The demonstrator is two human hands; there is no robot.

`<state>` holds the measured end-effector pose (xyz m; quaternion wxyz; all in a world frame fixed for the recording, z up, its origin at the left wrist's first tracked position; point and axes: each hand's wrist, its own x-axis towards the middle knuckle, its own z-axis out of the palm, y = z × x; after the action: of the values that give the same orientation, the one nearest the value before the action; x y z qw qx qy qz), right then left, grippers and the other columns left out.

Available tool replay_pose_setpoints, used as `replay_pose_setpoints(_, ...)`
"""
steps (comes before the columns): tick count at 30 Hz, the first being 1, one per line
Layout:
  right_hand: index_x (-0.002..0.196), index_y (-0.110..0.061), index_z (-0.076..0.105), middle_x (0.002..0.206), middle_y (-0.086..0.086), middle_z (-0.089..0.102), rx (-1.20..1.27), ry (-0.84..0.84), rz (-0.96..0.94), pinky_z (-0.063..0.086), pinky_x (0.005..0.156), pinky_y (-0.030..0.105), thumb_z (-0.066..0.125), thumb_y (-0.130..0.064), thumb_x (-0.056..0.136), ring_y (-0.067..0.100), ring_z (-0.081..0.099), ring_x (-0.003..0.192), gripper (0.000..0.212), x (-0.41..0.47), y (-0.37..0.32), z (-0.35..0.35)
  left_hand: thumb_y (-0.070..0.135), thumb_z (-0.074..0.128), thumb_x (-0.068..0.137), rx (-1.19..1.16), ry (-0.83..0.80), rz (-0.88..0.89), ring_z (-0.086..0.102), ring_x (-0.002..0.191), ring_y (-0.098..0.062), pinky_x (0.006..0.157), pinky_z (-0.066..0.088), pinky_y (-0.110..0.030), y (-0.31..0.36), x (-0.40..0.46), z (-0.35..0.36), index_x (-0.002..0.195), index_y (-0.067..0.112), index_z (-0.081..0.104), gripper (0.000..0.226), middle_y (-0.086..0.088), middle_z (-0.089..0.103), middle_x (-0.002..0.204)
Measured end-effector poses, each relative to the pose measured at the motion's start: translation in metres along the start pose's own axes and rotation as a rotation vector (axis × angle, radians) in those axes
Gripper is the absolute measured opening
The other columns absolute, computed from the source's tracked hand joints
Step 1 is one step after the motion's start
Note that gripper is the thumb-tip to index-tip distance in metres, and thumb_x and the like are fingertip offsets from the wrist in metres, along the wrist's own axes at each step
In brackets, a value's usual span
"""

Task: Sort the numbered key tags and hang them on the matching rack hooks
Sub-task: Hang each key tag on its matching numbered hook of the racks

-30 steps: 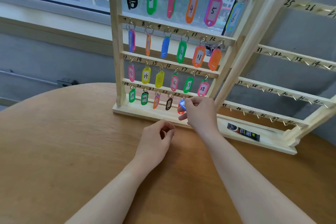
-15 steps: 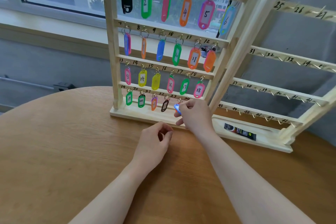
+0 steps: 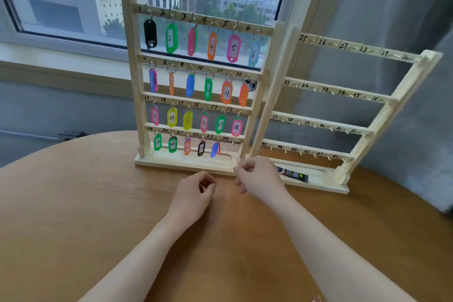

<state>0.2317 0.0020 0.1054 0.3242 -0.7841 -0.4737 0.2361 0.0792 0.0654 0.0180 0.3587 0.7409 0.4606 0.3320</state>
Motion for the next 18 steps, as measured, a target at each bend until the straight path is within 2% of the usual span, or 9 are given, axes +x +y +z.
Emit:
replay_pose_setpoints(4, 0.076, -0.012, 0.07, 0.071, 0.002, 0.075, -0.086, -0.011, -0.005, 0.054, 0.063, 0.028, 0.058, -0.025, 0.092, 0.011, 0.069, 0.053, 0.023, -0.034, 0.016, -0.025, 0.018, 0.068, 0.088, -0.029, -0.068, 0.012, 0.063, 0.073, -0.007, 0.069, 0.05, -0.022, 0.018, -0.018, 0.004, 0.08, 0.032, 0.07, 0.016, 0.012, 0.071, 0.074)
replay_pose_setpoints(8, 0.077, -0.018, 0.07, 0.073, -0.002, 0.075, -0.092, 0.011, 0.037, 0.047, 0.055, 0.024, 0.059, -0.028, 0.093, 0.009, 0.069, 0.053, 0.021, -0.072, 0.037, -0.045, 0.015, 0.067, 0.088, -0.036, -0.129, 0.072, 0.06, 0.067, -0.005, 0.063, 0.045, -0.016, 0.042, -0.042, 0.007, 0.077, 0.031, 0.07, 0.019, 0.012, 0.07, 0.071)
replay_pose_setpoints(14, 0.074, -0.018, 0.072, 0.068, -0.003, 0.074, -0.093, 0.037, 0.067, 0.04, 0.046, 0.016, 0.062, -0.027, 0.095, 0.005, 0.061, 0.046, 0.024, -0.122, 0.067, -0.075, 0.022, 0.067, 0.088, 0.065, -0.305, 0.127, 0.061, 0.068, -0.004, 0.065, 0.05, -0.02, 0.072, -0.081, 0.017, 0.078, 0.03, 0.069, 0.014, 0.009, 0.07, 0.076)
replay_pose_setpoints(16, 0.075, -0.019, 0.072, 0.066, -0.004, 0.073, -0.106, 0.035, 0.091, 0.042, 0.047, 0.018, 0.062, -0.028, 0.095, 0.004, 0.058, 0.046, 0.024, -0.139, 0.078, -0.085, 0.024, 0.067, 0.089, 0.134, -0.401, 0.151, 0.062, 0.07, -0.004, 0.067, 0.049, -0.018, 0.081, -0.096, 0.025, 0.08, 0.032, 0.069, 0.012, 0.009, 0.07, 0.078)
replay_pose_setpoints(18, 0.076, -0.02, 0.073, 0.065, -0.005, 0.072, -0.094, 0.051, 0.113, 0.046, 0.054, 0.021, 0.063, -0.028, 0.096, 0.005, 0.057, 0.049, 0.024, -0.158, 0.09, -0.094, 0.024, 0.068, 0.09, 0.181, -0.476, 0.188, 0.065, 0.074, -0.008, 0.069, 0.049, -0.02, 0.091, -0.11, 0.035, 0.082, 0.025, 0.07, 0.008, 0.008, 0.071, 0.078)
